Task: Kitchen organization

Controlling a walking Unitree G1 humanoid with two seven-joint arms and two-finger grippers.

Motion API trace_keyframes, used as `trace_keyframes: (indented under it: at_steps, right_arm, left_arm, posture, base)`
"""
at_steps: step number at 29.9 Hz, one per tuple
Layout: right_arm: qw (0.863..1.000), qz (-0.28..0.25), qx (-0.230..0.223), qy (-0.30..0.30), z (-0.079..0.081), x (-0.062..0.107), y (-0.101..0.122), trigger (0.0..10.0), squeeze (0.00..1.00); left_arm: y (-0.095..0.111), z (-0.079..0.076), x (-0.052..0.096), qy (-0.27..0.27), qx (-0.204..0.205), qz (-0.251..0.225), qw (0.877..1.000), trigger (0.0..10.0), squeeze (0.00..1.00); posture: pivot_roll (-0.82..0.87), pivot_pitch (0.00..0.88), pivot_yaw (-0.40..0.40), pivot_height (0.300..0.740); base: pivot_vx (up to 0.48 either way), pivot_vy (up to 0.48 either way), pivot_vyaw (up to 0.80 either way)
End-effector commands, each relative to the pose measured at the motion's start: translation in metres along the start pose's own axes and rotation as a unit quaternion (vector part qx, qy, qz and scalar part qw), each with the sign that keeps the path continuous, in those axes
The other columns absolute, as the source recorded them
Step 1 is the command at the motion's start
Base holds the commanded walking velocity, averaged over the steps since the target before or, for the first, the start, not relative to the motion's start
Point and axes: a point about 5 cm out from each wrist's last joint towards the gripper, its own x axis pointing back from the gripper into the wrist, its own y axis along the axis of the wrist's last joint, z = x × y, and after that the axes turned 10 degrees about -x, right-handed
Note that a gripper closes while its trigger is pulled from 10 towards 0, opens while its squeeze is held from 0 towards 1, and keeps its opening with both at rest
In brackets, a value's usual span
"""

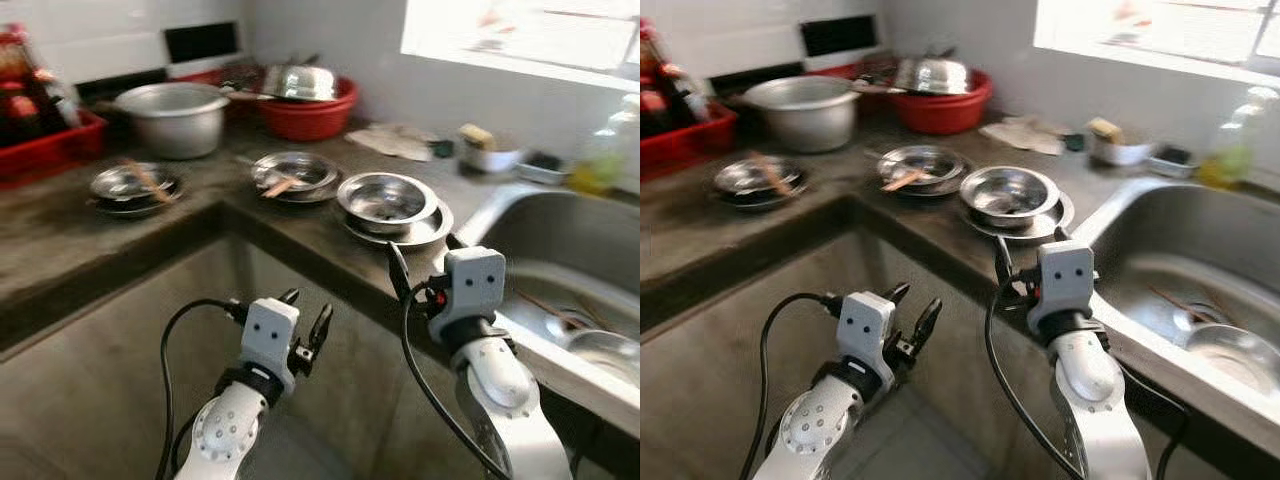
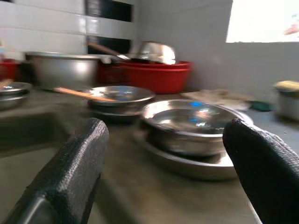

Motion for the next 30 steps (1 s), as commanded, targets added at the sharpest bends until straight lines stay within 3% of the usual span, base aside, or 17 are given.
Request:
trace_keyframes:
  at_steps: [1,11,15,20,30]
  right_arm:
    - [1.000,-0.014,-0.004,-0.008,-0.001,-0.003,0.008,10.0,0.00]
    - [1.000,-0.028,0.010,0.006,-0.007,-0.019,0.018,10.0,0.00]
    - [0.999,-0.032,0.012,0.011,-0.006,-0.025,0.021,10.0,0.00]
    - [0.999,-0.032,0.011,0.013,-0.006,-0.026,0.021,10.0,0.00]
    - [0.999,-0.039,0.018,0.022,-0.010,-0.034,0.027,10.0,0.00]
  left_arm:
    - [0.001,-0.001,-0.002,-0.001,-0.008,0.003,1.000,10.0,0.00]
    - [0.001,-0.003,-0.002,-0.002,-0.022,0.005,1.000,10.0,0.00]
    - [0.002,-0.001,-0.002,0.002,-0.019,0.005,1.000,10.0,0.00]
    - [0.001,0.000,0.000,0.010,-0.011,0.009,1.000,10.0,0.00]
    - [-0.001,-0.001,0.000,0.012,-0.008,0.016,1.000,10.0,0.00]
  posture:
    - [0.01,0.000,-0.014,0.740]
    - [0.01,0.000,-0.020,0.740]
    - [0.02,0.003,-0.020,0.740]
    - [0.02,0.005,-0.027,0.740]
    - [0.02,0.004,-0.025,0.740]
  base:
    - [0.000,0.000,0.00]
    - [0.000,0.000,0.00]
    - [0.343,0.000,0.00]
    - [0.322,0.000,0.00]
    - [0.000,0.000,0.00]
